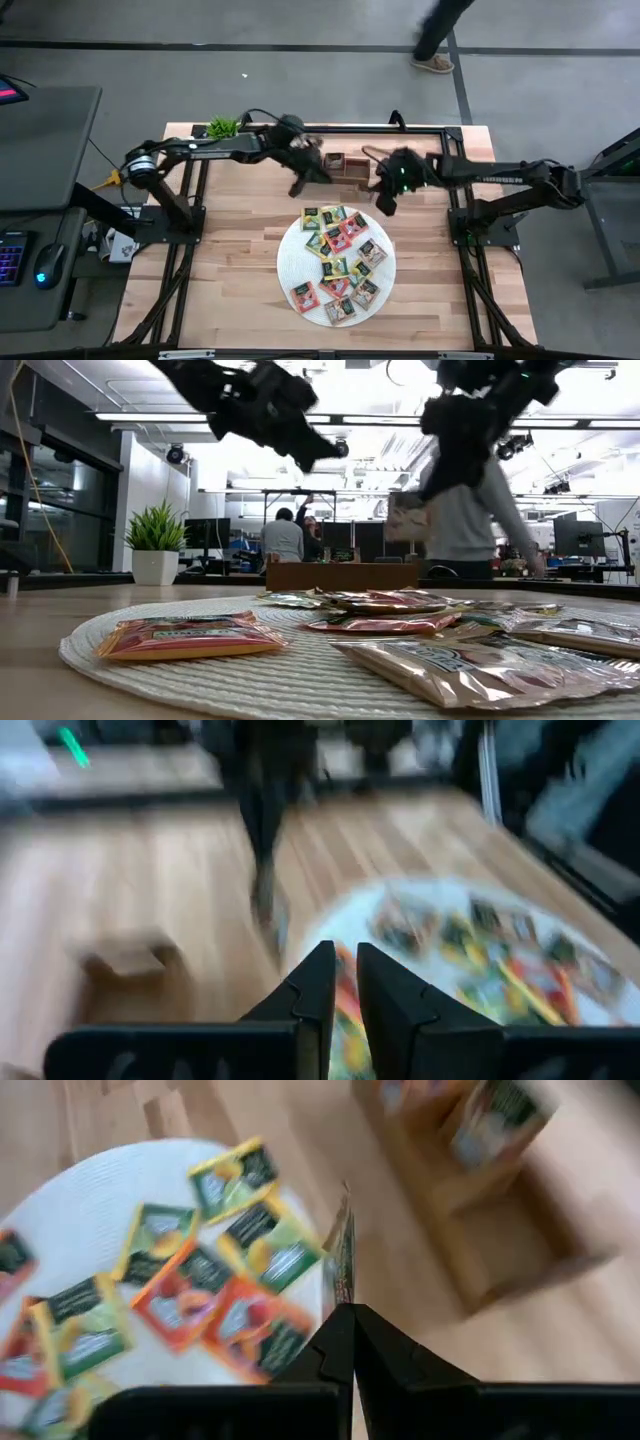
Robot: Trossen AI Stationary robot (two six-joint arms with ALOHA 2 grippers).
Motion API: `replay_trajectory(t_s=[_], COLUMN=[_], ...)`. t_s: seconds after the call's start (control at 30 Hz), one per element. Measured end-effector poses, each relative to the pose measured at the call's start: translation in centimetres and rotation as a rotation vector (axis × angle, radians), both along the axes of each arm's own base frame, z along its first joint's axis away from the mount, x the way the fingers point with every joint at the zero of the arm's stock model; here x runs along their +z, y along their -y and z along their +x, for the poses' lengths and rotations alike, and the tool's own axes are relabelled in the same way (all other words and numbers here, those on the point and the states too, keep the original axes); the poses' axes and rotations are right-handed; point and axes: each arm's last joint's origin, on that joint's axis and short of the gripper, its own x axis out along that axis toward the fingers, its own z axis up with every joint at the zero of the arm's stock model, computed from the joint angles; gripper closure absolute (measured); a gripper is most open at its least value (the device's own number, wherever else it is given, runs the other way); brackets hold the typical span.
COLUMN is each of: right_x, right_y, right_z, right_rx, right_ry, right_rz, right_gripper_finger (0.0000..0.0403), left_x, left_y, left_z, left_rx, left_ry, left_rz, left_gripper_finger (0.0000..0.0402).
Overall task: Pick & Place Tea
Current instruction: Put the brown tea bag into the middle section of the wooden organizer
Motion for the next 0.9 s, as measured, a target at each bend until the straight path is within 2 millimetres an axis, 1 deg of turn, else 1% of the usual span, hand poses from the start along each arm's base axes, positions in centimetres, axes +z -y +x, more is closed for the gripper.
replay_trajectory(t_s=[0.03, 0.1, 0.13, 0.2, 0.27, 0.3, 0.37, 0.5, 0.6, 0.67, 0.77, 0.9], right_x=[0.7, 2.0, 2.7, 3.7, 4.6, 4.8, 5.0, 4.0, 2.9, 2.1, 0.9, 0.2], right_y=[0.6, 1.9, 2.6, 3.8, 5.1, 5.7, 6.8, 8.6, 9.6, 10.2, 10.8, 11.1], right_z=[0.3, 1.0, 1.4, 2.2, 3.2, 3.8, 4.9, 6.9, 8.1, 8.7, 9.4, 10.0], right_rx=[0.013, 0.039, 0.051, 0.097, 0.144, 0.168, 0.207, 0.274, 0.302, 0.312, 0.322, 0.319], right_ry=[0.002, 0.002, -0.002, -0.008, -0.005, -0.004, -0.005, -0.048, -0.083, -0.102, -0.123, -0.115], right_rz=[-0.036, -0.102, -0.134, -0.195, -0.240, -0.255, -0.277, -0.298, -0.312, -0.312, -0.310, -0.326], right_gripper_finger=[0.0403, 0.0403, 0.0403, 0.0403, 0.0403, 0.0403, 0.0403, 0.0403, 0.0403, 0.0403, 0.0403, 0.0403], left_x=[0.2, -0.1, -0.1, 0.0, -0.5, -0.6, -0.2, -1.2, -1.3, -1.7, -1.8, -2.1], left_y=[-0.2, -0.7, -0.9, -1.1, -1.2, -1.2, -1.1, -0.8, -0.5, -0.5, -0.3, -0.3], left_z=[-0.7, -2.6, -3.1, -3.8, -4.7, -5.2, -5.5, -6.0, -6.4, -6.6, -6.7, -6.8], left_rx=[0.013, 0.031, 0.042, 0.050, 0.036, 0.018, -0.012, -0.036, -0.044, -0.040, -0.049, -0.052], left_ry=[0.028, 0.036, 0.061, 0.126, 0.160, 0.177, 0.259, 0.297, 0.351, 0.350, 0.362, 0.348], left_rz=[-0.002, -0.032, -0.032, -0.039, -0.084, -0.107, -0.108, -0.150, -0.144, -0.159, -0.170, -0.181], left_gripper_finger=[0.0357, 0.0357, 0.0357, 0.0357, 0.0357, 0.0357, 0.0357, 0.0357, 0.0357, 0.0357, 0.0357, 0.0357])
